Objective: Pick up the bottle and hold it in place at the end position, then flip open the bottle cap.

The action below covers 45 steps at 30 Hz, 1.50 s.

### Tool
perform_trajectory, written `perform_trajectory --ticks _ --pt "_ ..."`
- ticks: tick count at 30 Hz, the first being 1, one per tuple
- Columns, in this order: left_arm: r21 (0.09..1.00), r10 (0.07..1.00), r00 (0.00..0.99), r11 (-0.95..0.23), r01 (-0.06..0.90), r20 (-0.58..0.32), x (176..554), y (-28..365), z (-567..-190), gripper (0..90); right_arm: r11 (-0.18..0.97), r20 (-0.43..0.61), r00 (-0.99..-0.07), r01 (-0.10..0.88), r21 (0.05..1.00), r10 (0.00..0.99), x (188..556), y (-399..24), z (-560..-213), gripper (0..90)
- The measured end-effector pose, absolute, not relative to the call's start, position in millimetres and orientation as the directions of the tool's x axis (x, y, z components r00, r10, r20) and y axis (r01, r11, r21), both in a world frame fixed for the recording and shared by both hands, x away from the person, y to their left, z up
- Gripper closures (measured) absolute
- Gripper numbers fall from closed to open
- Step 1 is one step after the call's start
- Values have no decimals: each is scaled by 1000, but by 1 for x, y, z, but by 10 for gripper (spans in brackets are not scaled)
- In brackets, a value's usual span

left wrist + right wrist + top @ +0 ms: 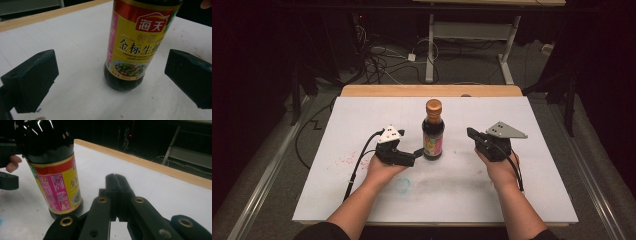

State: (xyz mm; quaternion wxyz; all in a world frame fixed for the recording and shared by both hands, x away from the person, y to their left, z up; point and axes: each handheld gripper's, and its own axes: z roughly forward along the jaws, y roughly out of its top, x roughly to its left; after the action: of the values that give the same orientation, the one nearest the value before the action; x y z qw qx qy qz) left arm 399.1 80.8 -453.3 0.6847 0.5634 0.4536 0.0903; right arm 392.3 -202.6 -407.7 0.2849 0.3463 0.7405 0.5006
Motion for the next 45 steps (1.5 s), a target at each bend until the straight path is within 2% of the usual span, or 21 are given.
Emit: perform_trajectory --ticks 9,23,24,25,30,39,43,45 --pt "851 594 610 342 399 -525 400 66 -449 0 262 -80 -608 216 941 790 396 -193 -394 900" --pt "833 567 610 368 414 -553 414 53 -449 0 254 -77 -618 204 945 782 403 -184 -382 900" --pt "835 572 608 360 417 -551 415 52 -450 0 251 -74 -620 203 946 781 403 -183 -381 900" --pt "867 591 639 269 420 -493 417 56 -452 0 251 -73 -620 204 946 781 403 -182 -380 900" --pt "878 592 657 220 426 -467 422 54 -456 0 251 -74 -624 200 947 778 407 -179 -377 900" --pt "834 554 624 346 430 -552 423 39 -459 0 262 -73 -624 215 941 778 410 -178 -379 900" --pt "853 574 633 300 427 -519 425 41 -459 4 260 -73 -626 212 942 776 409 -177 -379 900" --pt "843 558 633 322 431 -537 424 39 -458 11 258 -72 -625 211 943 777 409 -177 -379 900"
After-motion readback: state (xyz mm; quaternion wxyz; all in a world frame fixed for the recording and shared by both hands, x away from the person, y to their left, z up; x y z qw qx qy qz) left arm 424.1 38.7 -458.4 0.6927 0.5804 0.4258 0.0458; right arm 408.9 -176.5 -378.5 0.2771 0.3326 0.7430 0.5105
